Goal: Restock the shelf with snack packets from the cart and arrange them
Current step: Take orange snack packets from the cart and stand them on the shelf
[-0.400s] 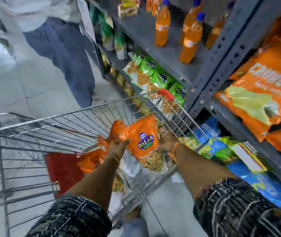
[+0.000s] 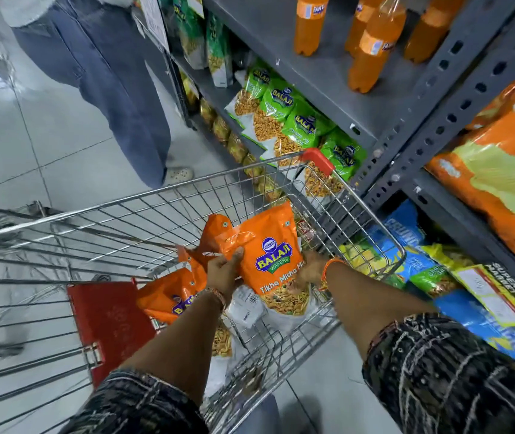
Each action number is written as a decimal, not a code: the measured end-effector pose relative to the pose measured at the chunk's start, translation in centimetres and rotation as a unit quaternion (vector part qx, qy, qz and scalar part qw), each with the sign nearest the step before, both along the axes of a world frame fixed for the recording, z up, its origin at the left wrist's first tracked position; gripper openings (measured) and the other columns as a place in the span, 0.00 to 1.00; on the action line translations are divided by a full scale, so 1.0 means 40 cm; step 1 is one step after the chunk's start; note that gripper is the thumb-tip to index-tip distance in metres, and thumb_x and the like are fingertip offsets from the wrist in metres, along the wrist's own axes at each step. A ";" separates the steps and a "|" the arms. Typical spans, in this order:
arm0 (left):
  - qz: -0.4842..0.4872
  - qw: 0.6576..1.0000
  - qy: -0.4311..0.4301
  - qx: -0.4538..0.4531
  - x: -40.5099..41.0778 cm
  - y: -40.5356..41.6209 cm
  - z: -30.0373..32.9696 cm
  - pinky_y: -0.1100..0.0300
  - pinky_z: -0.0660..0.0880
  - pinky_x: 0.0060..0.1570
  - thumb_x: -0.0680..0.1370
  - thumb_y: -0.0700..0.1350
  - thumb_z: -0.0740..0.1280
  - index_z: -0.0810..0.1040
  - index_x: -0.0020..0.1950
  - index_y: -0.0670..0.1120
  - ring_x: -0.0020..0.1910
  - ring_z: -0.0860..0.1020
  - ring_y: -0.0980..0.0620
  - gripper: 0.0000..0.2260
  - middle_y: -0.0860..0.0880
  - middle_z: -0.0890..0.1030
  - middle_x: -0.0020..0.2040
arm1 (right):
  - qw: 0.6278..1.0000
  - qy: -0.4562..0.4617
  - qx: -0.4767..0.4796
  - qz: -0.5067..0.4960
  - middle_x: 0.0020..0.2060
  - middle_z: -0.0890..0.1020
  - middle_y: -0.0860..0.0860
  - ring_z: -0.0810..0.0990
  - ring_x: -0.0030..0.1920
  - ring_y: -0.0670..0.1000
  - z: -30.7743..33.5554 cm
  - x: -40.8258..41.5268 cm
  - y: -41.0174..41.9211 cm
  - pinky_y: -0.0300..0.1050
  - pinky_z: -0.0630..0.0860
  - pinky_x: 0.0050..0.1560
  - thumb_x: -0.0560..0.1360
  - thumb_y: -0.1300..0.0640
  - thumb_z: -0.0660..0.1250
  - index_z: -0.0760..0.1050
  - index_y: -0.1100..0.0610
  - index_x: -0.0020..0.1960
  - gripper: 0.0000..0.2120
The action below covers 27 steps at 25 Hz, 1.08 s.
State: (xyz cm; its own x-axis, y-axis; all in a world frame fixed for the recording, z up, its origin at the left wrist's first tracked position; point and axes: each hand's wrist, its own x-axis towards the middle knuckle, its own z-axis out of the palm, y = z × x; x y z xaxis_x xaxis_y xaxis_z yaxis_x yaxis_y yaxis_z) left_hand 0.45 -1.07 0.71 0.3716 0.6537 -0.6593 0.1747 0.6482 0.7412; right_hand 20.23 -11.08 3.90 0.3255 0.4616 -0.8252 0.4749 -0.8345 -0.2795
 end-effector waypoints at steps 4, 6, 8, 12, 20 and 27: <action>-0.006 1.000 -0.001 -0.008 0.000 0.008 0.050 0.51 0.82 0.38 0.78 0.51 0.70 0.73 0.61 0.39 0.53 0.83 0.41 0.20 0.39 0.82 0.59 | 0.999 0.018 0.045 -0.014 0.60 0.82 0.54 0.83 0.56 0.59 0.013 -0.003 -0.018 0.56 0.78 0.60 0.66 0.58 0.81 0.73 0.59 0.68 0.34; -0.021 1.000 -0.004 -0.004 0.010 0.012 0.116 0.49 0.84 0.38 0.76 0.52 0.72 0.73 0.64 0.38 0.53 0.84 0.40 0.24 0.38 0.82 0.59 | 0.995 0.034 0.084 -0.053 0.55 0.84 0.51 0.84 0.53 0.57 0.061 0.005 -0.032 0.57 0.79 0.59 0.61 0.59 0.83 0.77 0.58 0.64 0.33; -0.045 0.998 -0.021 0.040 0.030 0.022 0.207 0.51 0.83 0.36 0.78 0.50 0.70 0.76 0.58 0.38 0.45 0.85 0.42 0.18 0.39 0.84 0.53 | 0.989 0.022 0.128 -0.066 0.56 0.85 0.52 0.83 0.55 0.54 0.134 0.011 -0.043 0.57 0.77 0.63 0.59 0.60 0.84 0.79 0.57 0.63 0.33; -0.060 0.987 -0.061 0.137 0.072 0.051 0.433 0.52 0.82 0.35 0.78 0.48 0.70 0.81 0.47 0.38 0.36 0.85 0.46 0.12 0.41 0.86 0.42 | 0.959 -0.009 0.263 -0.106 0.53 0.87 0.55 0.85 0.53 0.53 0.332 0.013 -0.068 0.57 0.79 0.61 0.57 0.60 0.86 0.83 0.59 0.56 0.29; -0.048 0.939 -0.173 0.294 0.143 -0.014 0.912 0.55 0.83 0.37 0.78 0.48 0.71 0.82 0.41 0.44 0.34 0.84 0.53 0.09 0.49 0.87 0.36 | 0.852 -0.191 0.462 -0.154 0.35 0.87 0.47 0.85 0.35 0.45 0.740 -0.035 -0.199 0.49 0.83 0.37 0.56 0.40 0.83 0.83 0.56 0.39 0.22; -0.085 0.885 -0.326 0.321 0.197 -0.164 1.279 0.46 0.81 0.47 0.74 0.52 0.73 0.85 0.46 0.44 0.42 0.83 0.45 0.11 0.44 0.87 0.43 | 0.769 -0.309 0.522 -0.199 0.37 0.88 0.46 0.85 0.36 0.44 1.098 -0.077 -0.399 0.48 0.80 0.36 0.54 0.34 0.79 0.85 0.52 0.43 0.27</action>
